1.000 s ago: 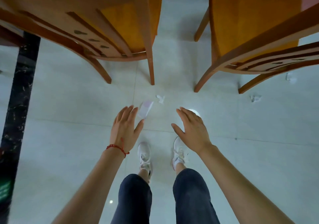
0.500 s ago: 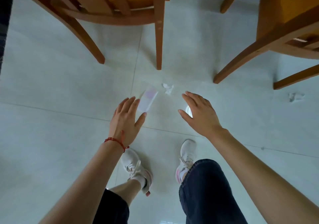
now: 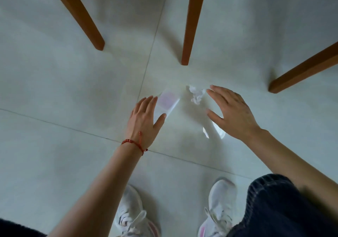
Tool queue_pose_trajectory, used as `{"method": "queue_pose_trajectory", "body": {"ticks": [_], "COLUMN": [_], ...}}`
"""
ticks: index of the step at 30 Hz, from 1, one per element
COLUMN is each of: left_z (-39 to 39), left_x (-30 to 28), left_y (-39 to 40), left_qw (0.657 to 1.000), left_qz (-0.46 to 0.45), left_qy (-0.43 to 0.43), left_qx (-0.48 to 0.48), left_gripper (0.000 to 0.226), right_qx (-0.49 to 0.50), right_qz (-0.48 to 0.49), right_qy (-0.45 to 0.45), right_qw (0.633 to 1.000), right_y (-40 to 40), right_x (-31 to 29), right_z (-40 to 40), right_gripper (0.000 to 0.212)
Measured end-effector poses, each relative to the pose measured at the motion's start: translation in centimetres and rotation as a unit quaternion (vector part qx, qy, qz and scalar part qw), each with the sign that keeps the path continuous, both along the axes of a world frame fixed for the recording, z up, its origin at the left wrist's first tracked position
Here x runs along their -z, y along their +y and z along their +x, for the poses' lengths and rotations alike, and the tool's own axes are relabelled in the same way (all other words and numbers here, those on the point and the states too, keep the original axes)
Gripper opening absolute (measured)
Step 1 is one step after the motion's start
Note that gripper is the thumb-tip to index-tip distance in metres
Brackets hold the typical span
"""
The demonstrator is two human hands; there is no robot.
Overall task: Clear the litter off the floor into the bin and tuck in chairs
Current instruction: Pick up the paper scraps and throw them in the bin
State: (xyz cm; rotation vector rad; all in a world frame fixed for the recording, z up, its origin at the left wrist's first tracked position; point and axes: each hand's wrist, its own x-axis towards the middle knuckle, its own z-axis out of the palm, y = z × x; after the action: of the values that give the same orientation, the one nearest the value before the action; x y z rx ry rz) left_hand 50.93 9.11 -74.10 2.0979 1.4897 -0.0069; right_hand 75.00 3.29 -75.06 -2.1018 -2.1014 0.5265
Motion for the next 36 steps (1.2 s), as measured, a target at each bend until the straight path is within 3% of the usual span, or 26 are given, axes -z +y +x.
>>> {"method": "queue_pose_trajectory", "body": {"ticks": [5,12,16,20,24,30,36], "left_z": [0.3,2.0,2.7,2.9,2.6,1.6,0.9], "left_x": [5.7,11.0,11.6,11.1,11.3,12.0,12.2], "left_y": [0.5,0.7,1.5,1.8,1.7,0.4,-0.3], "left_qw": [0.999,0.988,0.977,0.942,0.904,0.795,0.774], "left_qz": [-0.005,-0.034,-0.020,-0.046,-0.098,-0.191,-0.207], "left_qy": [-0.025,-0.056,-0.077,-0.128,-0.212,-0.316,-0.337], "left_qx": [-0.047,-0.137,-0.197,-0.307,-0.357,-0.481,-0.494], "left_gripper": [0.061,0.082,0.072,0.060,0.066,0.055,0.049], "right_qx": [0.006,0.031,0.047,0.093,0.106,0.074,0.100], "right_qz": [0.080,0.111,0.116,0.093,0.043,0.033,0.032], "right_qy": [0.031,0.064,0.079,0.138,0.182,0.192,0.166], "right_qw": [0.996,0.991,0.989,0.982,0.977,0.978,0.981], "right_y": [1.3,2.5,2.9,2.7,3.1,4.1,4.5], "right_x": [5.6,10.0,11.4,11.7,12.3,13.4,15.0], "right_z": [-0.3,0.4,0.7,0.6,0.3,-0.8,-1.6], "right_gripper": [0.051,0.055,0.057,0.057,0.059,0.051,0.036]}}
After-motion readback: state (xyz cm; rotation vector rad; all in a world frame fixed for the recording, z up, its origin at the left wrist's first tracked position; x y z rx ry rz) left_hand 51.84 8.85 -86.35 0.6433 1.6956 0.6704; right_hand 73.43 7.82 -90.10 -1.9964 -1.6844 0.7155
